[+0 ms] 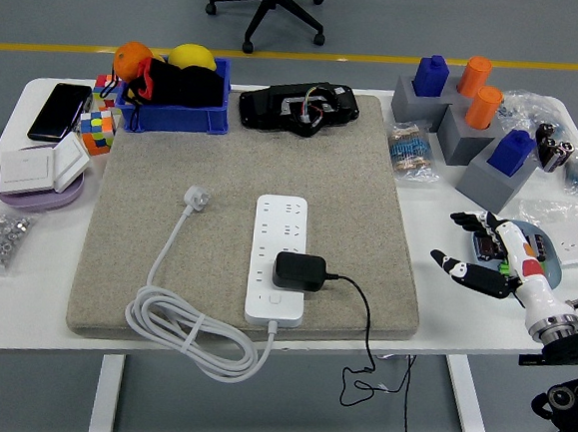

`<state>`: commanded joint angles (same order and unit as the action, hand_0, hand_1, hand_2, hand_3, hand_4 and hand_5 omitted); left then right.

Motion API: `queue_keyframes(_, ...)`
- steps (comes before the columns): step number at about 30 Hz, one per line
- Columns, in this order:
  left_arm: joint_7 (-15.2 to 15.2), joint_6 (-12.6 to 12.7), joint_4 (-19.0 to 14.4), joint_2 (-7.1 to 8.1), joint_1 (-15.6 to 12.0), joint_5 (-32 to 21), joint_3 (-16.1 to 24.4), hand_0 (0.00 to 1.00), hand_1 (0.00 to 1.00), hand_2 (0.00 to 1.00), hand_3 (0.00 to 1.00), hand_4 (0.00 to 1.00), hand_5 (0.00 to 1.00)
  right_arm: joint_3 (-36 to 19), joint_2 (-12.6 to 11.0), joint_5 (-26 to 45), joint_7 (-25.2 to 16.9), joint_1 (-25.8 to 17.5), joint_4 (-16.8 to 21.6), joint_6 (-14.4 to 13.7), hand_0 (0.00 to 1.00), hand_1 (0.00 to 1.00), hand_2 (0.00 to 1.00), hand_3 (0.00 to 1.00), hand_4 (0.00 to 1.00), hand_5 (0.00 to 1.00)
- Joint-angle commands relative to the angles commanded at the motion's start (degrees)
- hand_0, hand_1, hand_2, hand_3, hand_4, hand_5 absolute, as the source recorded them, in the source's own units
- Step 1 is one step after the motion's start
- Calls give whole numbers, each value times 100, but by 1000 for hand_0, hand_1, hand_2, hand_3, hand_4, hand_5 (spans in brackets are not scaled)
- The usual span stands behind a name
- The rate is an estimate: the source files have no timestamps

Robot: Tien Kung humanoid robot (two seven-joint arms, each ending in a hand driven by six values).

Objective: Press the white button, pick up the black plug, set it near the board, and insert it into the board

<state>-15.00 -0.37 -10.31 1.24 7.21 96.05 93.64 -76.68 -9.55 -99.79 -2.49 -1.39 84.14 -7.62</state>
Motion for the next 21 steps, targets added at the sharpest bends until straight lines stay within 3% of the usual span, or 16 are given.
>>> queue_keyframes(21, -29, -2, 0, 77, -33, 111, 57, 466, 496, 513, 579, 589, 268, -24, -38, -14, -77, 53, 23, -3, 738, 685, 668, 639, 854, 286)
